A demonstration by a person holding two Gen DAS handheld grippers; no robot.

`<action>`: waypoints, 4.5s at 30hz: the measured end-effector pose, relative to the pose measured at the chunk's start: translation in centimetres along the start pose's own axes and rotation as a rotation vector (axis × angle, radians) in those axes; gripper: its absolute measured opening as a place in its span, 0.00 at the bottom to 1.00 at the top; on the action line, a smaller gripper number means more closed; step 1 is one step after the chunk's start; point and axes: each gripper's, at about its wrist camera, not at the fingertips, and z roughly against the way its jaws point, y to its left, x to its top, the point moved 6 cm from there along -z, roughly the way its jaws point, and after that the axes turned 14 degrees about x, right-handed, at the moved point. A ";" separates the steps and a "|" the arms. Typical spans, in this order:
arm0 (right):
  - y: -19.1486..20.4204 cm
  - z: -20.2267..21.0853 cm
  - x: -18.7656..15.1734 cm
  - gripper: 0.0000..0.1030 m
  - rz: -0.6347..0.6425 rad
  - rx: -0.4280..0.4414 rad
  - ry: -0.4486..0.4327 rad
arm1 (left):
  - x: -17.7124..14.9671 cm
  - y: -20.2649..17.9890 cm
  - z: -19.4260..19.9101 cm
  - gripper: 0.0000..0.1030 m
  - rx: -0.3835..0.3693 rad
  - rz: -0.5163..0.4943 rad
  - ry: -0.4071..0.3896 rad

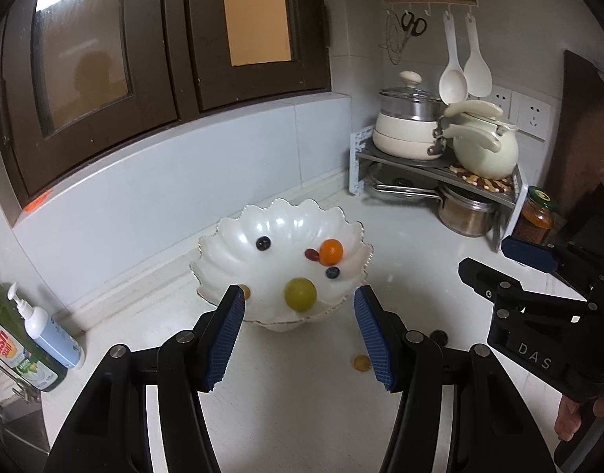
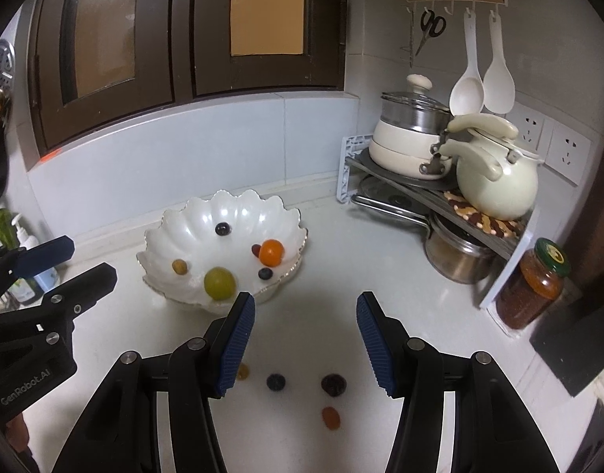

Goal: Organize fruits
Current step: 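Withdraw both open tools from the bowl toward the remaining fruits, then grasp the red-brown date with the right tool while the left tool grasps the small golden fruit, then lift and carry the golden fruit and date over the white bowl with both tools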

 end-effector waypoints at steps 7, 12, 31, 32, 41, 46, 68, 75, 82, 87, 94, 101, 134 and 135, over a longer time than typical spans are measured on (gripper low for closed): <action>0.0 0.4 -2.0 0.54 -0.025 0.001 0.007 | -1.8 -0.5 0.5 0.56 -0.036 0.013 0.019; 0.1 0.1 -4.1 0.54 -0.036 0.018 0.053 | -3.1 -1.2 0.6 0.56 -0.053 0.001 0.032; -1.6 -1.0 -9.5 0.54 -0.111 -0.022 0.145 | -7.8 -3.4 -1.1 0.56 -0.114 -0.027 0.129; -1.6 -1.0 -9.6 0.53 -0.113 -0.025 0.145 | -8.0 -3.5 -1.2 0.56 -0.118 -0.027 0.131; -2.0 -1.7 -11.1 0.53 -0.157 -0.032 0.149 | -9.7 -4.5 -2.9 0.55 -0.141 -0.043 0.175; -2.6 -2.3 -11.8 0.53 -0.181 -0.044 0.150 | -10.2 -5.1 -3.8 0.55 -0.146 -0.056 0.180; -4.4 -5.7 -12.5 0.52 -0.186 -0.074 0.152 | -10.2 -7.7 -8.3 0.54 -0.153 -0.105 0.152; -4.8 -7.1 -12.9 0.47 -0.190 -0.065 0.179 | -10.6 -8.4 -10.1 0.51 -0.159 -0.108 0.181; -5.2 -8.0 -13.6 0.42 -0.197 -0.059 0.199 | -11.0 -9.3 -11.5 0.48 -0.171 -0.116 0.211; -5.5 -8.4 -14.1 0.39 -0.208 -0.061 0.206 | -11.4 -9.7 -12.2 0.47 -0.183 -0.114 0.231; -5.5 -9.0 -14.4 0.29 -0.206 -0.058 0.220 | -11.7 -10.4 -13.1 0.43 -0.196 -0.117 0.253; -5.1 -9.2 -14.4 0.20 -0.190 -0.045 0.222 | -11.7 -10.4 -13.6 0.28 -0.186 -0.117 0.259; -2.7 -4.7 -10.1 0.19 -0.123 0.015 0.094 | -8.6 -6.5 -7.3 0.23 -0.135 -0.006 0.164; -2.5 -4.5 -9.9 0.19 -0.118 0.018 0.087 | -8.4 -6.3 -7.0 0.23 -0.131 0.000 0.158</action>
